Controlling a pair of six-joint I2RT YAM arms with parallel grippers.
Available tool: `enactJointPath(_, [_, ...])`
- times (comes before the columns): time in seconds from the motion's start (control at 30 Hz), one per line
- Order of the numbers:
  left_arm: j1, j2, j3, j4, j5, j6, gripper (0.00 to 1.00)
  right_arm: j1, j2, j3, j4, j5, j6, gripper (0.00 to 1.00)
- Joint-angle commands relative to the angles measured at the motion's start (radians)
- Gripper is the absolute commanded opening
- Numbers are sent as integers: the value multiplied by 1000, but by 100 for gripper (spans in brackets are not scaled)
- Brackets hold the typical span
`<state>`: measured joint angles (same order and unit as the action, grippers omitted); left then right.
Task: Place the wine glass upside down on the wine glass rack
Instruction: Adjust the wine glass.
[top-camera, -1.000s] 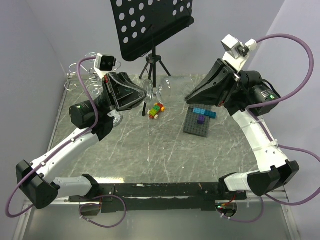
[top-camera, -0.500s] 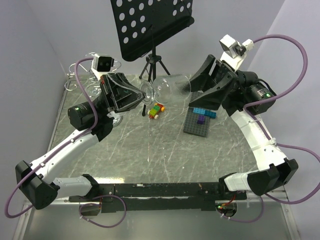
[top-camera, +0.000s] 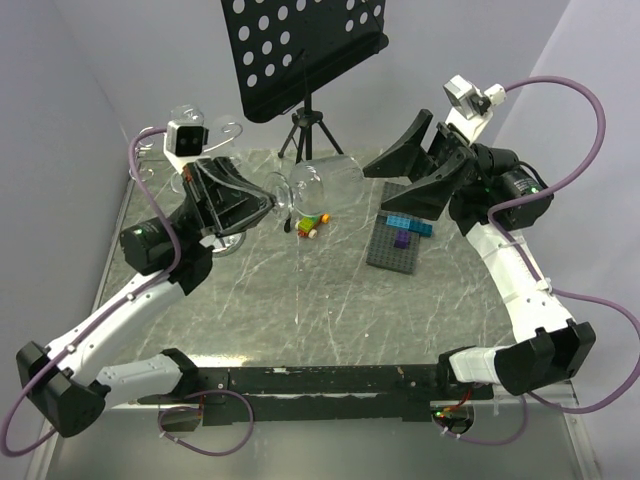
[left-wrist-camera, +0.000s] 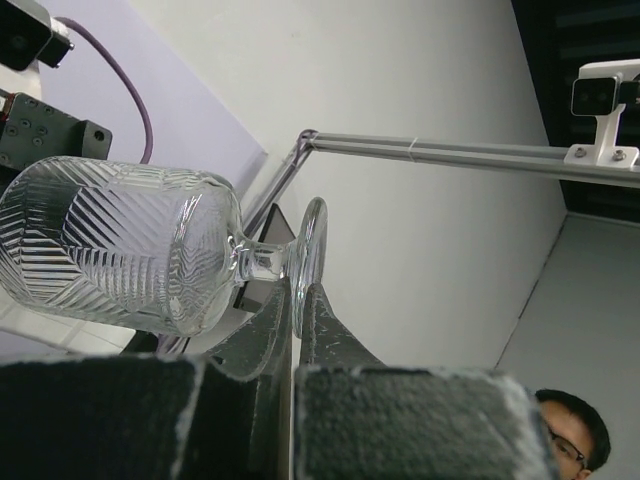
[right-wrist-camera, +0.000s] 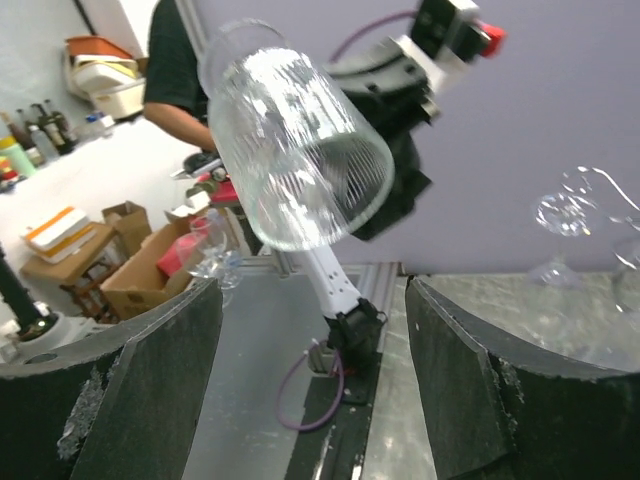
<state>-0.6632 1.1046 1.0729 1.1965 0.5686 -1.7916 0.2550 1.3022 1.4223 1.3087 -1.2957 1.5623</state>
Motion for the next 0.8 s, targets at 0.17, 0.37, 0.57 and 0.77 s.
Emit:
enactJointPath(0.17, [54, -178, 51, -364, -22, 259, 1, -112, -119, -147, 328, -86, -73, 81])
enactJointPath(0.37, [85, -262, 189, -869, -105, 552, 1, -215, -202, -316, 287, -146, -123, 81])
enactJointPath(0.57, [88, -325, 298, -1228, -289, 747, 1, -250, -305, -564, 143, -212, -301, 81])
enactJointPath(0.77, [88, -330, 380, -1465, -455, 899, 1, -309, -383, -758, -57, -237, -550, 81])
